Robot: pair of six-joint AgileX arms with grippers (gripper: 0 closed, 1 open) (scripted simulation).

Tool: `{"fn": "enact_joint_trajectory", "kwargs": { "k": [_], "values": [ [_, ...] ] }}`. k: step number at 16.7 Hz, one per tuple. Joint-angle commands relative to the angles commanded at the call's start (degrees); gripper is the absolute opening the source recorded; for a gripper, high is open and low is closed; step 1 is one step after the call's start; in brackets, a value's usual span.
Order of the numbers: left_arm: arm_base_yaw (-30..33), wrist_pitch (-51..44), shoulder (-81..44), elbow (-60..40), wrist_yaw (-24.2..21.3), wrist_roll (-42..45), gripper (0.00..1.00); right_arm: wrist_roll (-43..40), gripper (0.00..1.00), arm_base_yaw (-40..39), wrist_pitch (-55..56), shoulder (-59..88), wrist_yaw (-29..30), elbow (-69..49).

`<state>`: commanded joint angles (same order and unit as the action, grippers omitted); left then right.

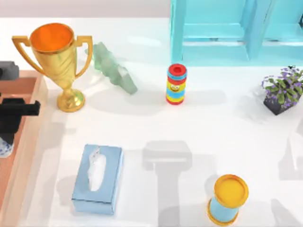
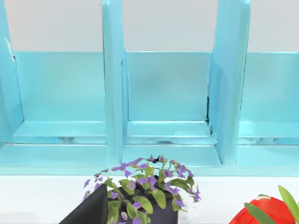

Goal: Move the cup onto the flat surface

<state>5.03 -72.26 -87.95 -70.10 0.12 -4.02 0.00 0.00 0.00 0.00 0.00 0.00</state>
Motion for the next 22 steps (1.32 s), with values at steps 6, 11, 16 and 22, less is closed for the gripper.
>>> {"fn": "enact_joint_trajectory", "kwargs": {
  "k": [6, 11, 16, 22],
  "values": [
    [9.3, 1.4, 0.3, -3.2, -1.4, -9.3, 0.00, 0.0, 1.00, 0.0, 0.0, 0.0, 0.0, 0.0],
    [32.0, 0.9, -2.7, -7.5, -3.1, -33.3, 0.00, 0.0, 1.00, 0.0, 0.0, 0.0, 0.0, 0.0],
    [53.6, 0.4, -5.9, -9.3, -2.3, -55.5, 0.00, 0.0, 1.00, 0.0, 0.0, 0.0, 0.0, 0.0],
    [63.1, -0.7, -9.1, -9.9, 0.1, -62.8, 0.00, 0.0, 1.00, 0.0, 0.0, 0.0, 0.0, 0.0]
  ]
}}
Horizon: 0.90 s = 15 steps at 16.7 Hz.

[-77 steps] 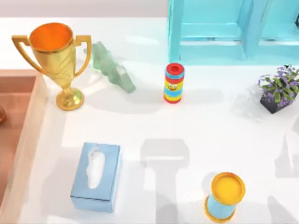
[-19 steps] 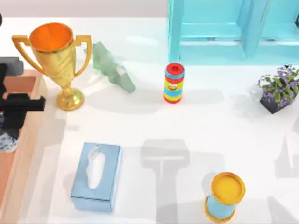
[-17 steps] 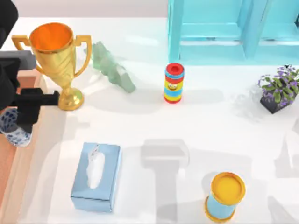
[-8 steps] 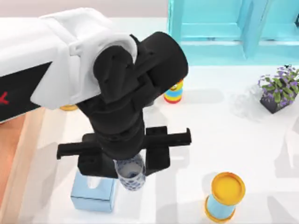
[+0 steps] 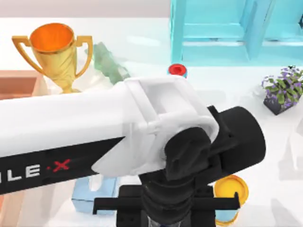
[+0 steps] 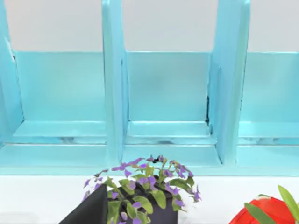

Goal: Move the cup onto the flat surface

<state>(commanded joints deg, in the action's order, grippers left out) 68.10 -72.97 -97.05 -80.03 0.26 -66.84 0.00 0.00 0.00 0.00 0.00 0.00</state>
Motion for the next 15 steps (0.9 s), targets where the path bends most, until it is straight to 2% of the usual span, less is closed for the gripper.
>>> {"fn": "enact_joint_trajectory", "kwargs": {
  "k": [6, 12, 15],
  "values": [
    [-0.2, 1.1, 0.0, 1.2, -0.1, 0.3, 0.00, 0.0, 1.00, 0.0, 0.0, 0.0, 0.0, 0.0],
    [-0.3, 13.2, -2.2, 10.7, -0.1, 0.4, 0.00, 0.0, 1.00, 0.0, 0.0, 0.0, 0.0, 0.0],
    [-0.3, 14.6, -2.6, 12.0, 0.0, 0.3, 0.00, 0.0, 1.00, 0.0, 0.0, 0.0, 0.0, 0.0]
  ]
}}
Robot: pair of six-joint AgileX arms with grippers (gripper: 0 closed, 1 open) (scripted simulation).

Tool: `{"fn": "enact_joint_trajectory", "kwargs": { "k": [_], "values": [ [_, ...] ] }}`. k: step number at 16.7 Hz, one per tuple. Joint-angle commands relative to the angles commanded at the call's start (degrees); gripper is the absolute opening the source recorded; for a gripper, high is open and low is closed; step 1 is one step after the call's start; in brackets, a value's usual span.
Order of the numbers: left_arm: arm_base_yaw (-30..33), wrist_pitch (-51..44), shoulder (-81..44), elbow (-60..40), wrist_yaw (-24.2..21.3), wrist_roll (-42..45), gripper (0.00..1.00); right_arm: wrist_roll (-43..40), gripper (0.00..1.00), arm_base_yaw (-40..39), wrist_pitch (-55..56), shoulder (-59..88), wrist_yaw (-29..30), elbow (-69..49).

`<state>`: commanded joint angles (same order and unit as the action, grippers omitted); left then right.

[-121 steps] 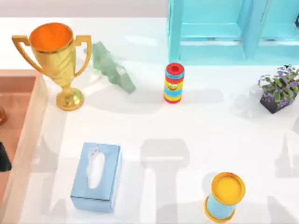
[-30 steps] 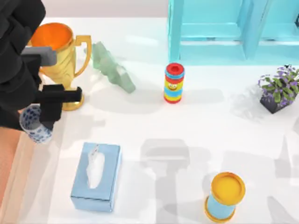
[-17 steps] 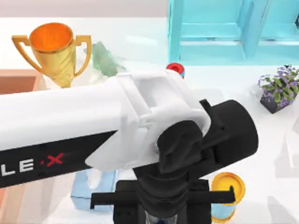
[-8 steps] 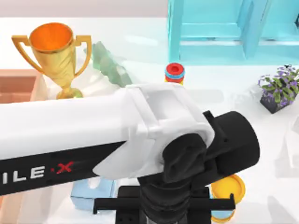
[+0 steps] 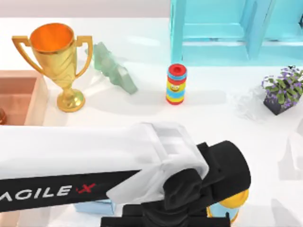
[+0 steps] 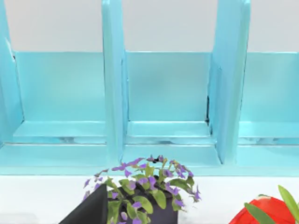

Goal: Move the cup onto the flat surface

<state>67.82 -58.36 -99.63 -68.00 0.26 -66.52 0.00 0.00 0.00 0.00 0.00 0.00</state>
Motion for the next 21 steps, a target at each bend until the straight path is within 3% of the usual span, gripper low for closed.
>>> {"fn": "enact_joint_trajectory", "kwargs": {
  "k": [2, 15, 21],
  "values": [
    [0.0, 0.0, 0.0, 0.0, 0.0, 0.0, 0.00, 0.0, 1.00, 0.0, 0.0, 0.0, 0.0, 0.0],
    [0.0, 0.0, 0.0, 0.0, 0.0, 0.0, 0.98, 0.0, 1.00, 0.0, 0.0, 0.0, 0.0, 0.0],
    [0.0, 0.0, 0.0, 0.0, 0.0, 0.0, 1.00, 0.0, 1.00, 0.0, 0.0, 0.0, 0.0, 0.0]
  ]
}}
